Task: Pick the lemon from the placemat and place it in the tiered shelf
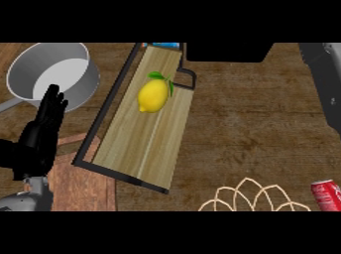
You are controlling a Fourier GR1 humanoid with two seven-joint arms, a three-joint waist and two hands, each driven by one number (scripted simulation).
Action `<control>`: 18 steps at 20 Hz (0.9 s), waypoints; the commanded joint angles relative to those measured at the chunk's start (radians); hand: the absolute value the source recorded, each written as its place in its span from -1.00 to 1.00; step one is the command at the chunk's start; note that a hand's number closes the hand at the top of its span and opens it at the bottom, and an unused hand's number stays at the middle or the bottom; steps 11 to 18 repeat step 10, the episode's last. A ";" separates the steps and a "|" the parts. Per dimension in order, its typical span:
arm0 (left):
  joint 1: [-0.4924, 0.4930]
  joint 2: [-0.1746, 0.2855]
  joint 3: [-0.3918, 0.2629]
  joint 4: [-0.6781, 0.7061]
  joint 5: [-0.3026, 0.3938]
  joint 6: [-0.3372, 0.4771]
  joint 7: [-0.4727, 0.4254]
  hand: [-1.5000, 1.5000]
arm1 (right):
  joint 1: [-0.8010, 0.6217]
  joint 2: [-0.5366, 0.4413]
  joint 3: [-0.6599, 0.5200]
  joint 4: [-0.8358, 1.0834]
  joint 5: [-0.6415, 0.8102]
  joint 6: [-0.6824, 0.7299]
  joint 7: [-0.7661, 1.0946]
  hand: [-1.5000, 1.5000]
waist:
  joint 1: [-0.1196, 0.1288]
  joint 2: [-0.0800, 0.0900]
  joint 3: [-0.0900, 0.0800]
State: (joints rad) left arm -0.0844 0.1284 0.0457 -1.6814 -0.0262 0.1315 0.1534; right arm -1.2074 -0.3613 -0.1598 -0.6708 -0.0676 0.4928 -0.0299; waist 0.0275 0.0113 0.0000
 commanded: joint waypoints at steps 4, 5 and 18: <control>-0.062 0.017 0.010 0.004 0.012 -0.015 0.046 0.00 | -0.066 -0.142 -0.037 0.240 0.031 0.159 -0.159 -1.00 | 0.031 0.015 0.001; 0.014 0.001 0.001 -0.030 0.016 -0.021 -0.011 0.00 | -0.015 -0.155 -0.025 0.241 0.045 0.196 -0.210 -1.00 | 0.025 0.009 0.001; -0.016 0.003 0.001 0.000 0.009 -0.022 -0.003 0.00 | -0.088 -0.205 -0.051 0.342 0.053 0.239 -0.249 -1.00 | 0.031 0.011 0.001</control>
